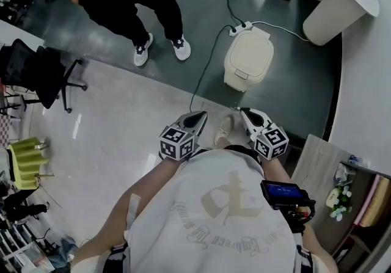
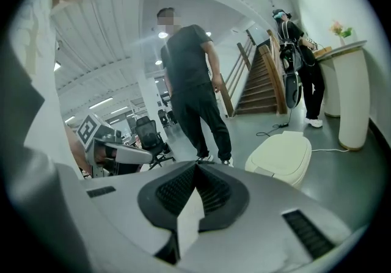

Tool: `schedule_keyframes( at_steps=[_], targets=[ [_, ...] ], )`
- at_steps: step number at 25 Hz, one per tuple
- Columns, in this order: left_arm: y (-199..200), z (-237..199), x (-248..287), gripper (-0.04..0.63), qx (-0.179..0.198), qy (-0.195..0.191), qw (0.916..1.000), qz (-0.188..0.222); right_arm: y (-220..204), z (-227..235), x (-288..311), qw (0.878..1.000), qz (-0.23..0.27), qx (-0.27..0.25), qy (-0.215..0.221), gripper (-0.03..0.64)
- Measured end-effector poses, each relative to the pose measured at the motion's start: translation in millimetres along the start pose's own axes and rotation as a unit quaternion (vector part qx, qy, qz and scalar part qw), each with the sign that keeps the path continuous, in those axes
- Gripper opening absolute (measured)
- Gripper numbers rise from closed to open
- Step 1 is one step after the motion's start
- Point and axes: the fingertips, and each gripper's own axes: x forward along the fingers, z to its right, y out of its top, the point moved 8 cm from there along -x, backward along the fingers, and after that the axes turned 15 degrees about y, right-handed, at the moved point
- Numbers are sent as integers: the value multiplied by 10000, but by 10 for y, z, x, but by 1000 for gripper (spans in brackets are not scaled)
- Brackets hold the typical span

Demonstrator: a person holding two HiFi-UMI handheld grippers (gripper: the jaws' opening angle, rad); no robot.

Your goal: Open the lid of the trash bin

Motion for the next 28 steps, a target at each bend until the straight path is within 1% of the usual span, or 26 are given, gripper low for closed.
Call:
schedule_keyframes(
  at_steps=[5, 10, 15, 20, 28],
  targets=[
    [255, -51, 332, 14, 98, -1, 9999, -63, 130, 370, 97, 10000, 21, 88, -38, 5],
    [553, -108, 621, 14, 128, 129, 9998, -17, 371, 710, 227, 10000, 34, 15, 83, 5],
    [805, -50, 890, 14, 149, 203, 9997, 46, 574, 1033, 230, 9999, -16, -33, 160, 5],
    [1042, -47, 1018, 14, 173, 257, 9994, 137, 767, 1221, 298, 9997, -59, -82, 236, 5],
    [1171, -153, 1093, 14, 241, 215, 9995, -51, 758, 1372, 367, 9997, -99, 222, 18, 5]
  ],
)
